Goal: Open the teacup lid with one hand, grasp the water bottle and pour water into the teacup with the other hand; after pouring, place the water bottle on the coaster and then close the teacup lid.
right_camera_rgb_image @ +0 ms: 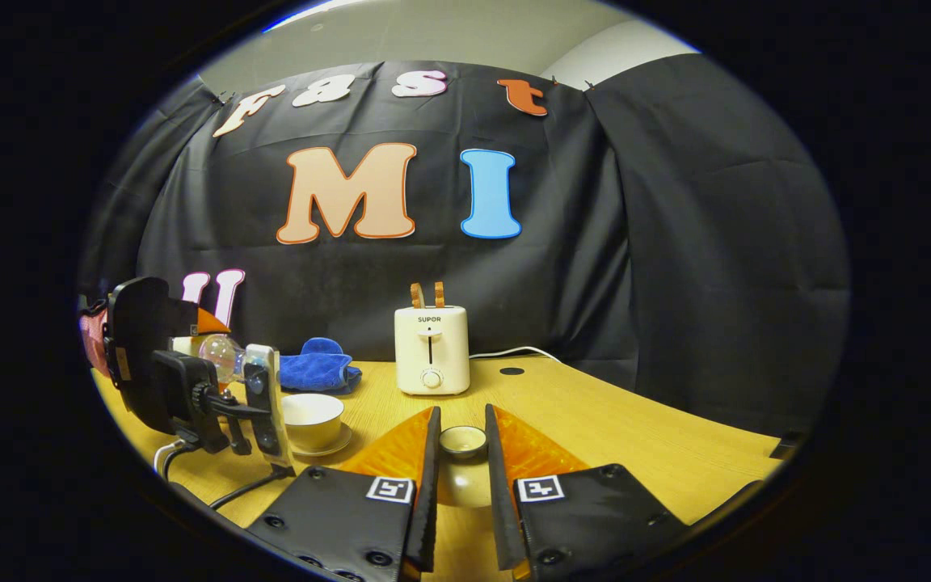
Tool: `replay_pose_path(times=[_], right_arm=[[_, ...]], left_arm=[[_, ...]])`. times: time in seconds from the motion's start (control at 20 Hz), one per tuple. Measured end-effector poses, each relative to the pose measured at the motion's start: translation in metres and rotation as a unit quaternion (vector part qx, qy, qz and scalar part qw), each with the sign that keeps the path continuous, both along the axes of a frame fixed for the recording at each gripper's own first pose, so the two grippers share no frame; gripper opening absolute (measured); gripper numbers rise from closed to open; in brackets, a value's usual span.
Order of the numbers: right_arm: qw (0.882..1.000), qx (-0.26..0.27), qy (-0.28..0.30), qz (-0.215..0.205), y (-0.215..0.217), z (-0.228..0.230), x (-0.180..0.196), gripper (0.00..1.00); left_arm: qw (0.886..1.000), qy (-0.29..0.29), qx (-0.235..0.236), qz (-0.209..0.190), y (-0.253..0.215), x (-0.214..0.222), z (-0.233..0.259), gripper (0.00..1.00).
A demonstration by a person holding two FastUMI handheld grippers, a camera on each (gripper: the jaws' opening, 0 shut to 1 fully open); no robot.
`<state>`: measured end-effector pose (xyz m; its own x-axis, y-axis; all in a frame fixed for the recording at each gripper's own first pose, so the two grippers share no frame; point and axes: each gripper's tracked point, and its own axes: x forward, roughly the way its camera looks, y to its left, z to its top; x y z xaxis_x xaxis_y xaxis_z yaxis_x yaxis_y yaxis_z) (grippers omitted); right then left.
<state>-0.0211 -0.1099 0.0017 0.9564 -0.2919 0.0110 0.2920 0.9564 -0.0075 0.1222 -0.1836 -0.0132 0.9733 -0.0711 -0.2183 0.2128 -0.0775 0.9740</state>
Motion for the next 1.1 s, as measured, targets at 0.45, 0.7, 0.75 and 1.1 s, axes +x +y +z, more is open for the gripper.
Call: replay_pose_path(times=[0.45, 0.7, 0.75, 1.1], right_arm=[[1.000, 0.000, 0.000, 0.000, 0.000, 0.000, 0.000, 0.32], [1.000, 0.000, 0.000, 0.000, 0.000, 0.000, 0.000, 0.32], [1.000, 0.000, 0.000, 0.000, 0.000, 0.000, 0.000, 0.33], [1.000, 0.000, 0.000, 0.000, 0.000, 0.000, 0.000, 0.33]], left_arm=[[0.998, 0.004, 0.063, -0.011, -0.003, 0.007, 0.000, 0.69], [0.996, -0.005, 0.087, -0.024, -0.009, 0.009, 0.007, 0.69], [0.995, -0.007, 0.092, -0.026, -0.010, 0.010, 0.009, 0.69], [0.990, -0.024, 0.136, -0.042, -0.012, 0.015, 0.028, 0.68]])
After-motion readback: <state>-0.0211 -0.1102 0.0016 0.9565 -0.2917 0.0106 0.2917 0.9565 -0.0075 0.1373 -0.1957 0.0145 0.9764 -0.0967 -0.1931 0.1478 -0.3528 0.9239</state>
